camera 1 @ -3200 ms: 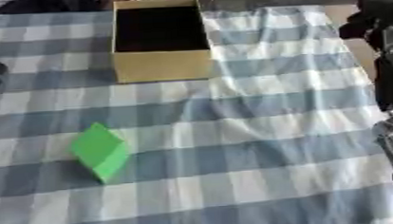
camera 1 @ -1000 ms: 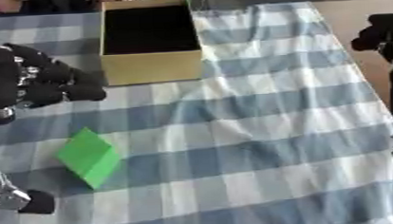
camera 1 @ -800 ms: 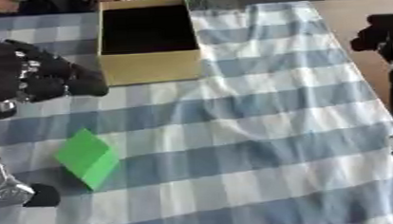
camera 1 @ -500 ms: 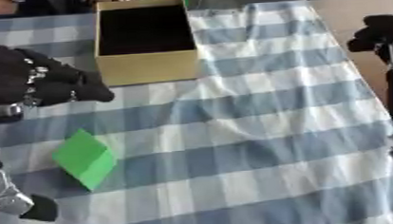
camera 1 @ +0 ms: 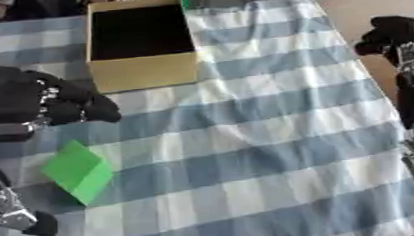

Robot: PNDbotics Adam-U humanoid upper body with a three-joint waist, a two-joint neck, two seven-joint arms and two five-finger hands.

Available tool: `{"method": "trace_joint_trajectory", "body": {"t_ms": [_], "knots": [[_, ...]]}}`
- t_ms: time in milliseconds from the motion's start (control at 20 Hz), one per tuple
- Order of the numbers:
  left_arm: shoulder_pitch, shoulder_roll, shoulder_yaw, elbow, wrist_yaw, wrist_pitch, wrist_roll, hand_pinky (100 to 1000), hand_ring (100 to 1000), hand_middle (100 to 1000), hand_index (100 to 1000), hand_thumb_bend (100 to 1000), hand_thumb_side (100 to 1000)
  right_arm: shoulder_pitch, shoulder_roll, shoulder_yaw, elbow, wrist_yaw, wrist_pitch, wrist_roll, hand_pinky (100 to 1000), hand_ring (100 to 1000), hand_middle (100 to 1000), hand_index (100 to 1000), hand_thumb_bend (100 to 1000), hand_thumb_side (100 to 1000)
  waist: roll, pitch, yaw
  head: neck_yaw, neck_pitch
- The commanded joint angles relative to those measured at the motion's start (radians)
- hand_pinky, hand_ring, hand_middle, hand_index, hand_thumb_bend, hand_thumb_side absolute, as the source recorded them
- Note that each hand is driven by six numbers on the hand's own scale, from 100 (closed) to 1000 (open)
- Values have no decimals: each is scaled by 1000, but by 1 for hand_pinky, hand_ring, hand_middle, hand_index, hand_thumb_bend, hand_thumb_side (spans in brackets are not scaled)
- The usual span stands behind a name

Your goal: Pick up objects on the table and place them in the box.

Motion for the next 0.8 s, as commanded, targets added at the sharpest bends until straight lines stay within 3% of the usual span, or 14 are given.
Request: {"method": "trace_joint_trajectory", "body": {"t_ms": [50, 150, 300, 450, 650, 800], "knots": [[1, 68, 4, -9, -49, -153, -122, 823, 891, 935, 1000, 747, 528, -9, -17, -2, -17, 1, 0, 5, 613, 582, 552, 720, 100, 822, 18, 0, -3, -7, -2], [18, 102, 1, -24, -74, -172, -122, 824, 895, 941, 1000, 798, 530, -10, -18, -1, -17, 1, 2, 6, 613, 582, 551, 720, 100, 822, 22, 1, -5, -9, -2], [35, 143, 2, -60, -91, -189, -122, 821, 901, 946, 1000, 943, 563, -12, -19, 2, -17, 1, 3, 10, 613, 582, 549, 720, 100, 821, 25, 3, -7, -10, -2], [44, 168, 9, -83, -99, -204, -122, 822, 905, 950, 1000, 966, 582, -13, -19, 4, -17, 1, 5, 13, 614, 582, 547, 720, 100, 823, 25, 3, -9, -9, -4], [67, 195, 14, -86, -69, -235, -122, 837, 900, 939, 1000, 791, 495, -14, -18, 6, -17, 1, 7, 16, 614, 582, 546, 720, 100, 824, 24, 4, -10, -10, -6], [96, 223, 9, -86, -25, -247, -122, 843, 904, 947, 1000, 739, 482, -17, -16, 7, -17, 0, 9, 18, 614, 582, 546, 720, 100, 824, 24, 5, -12, -9, -7]]}}
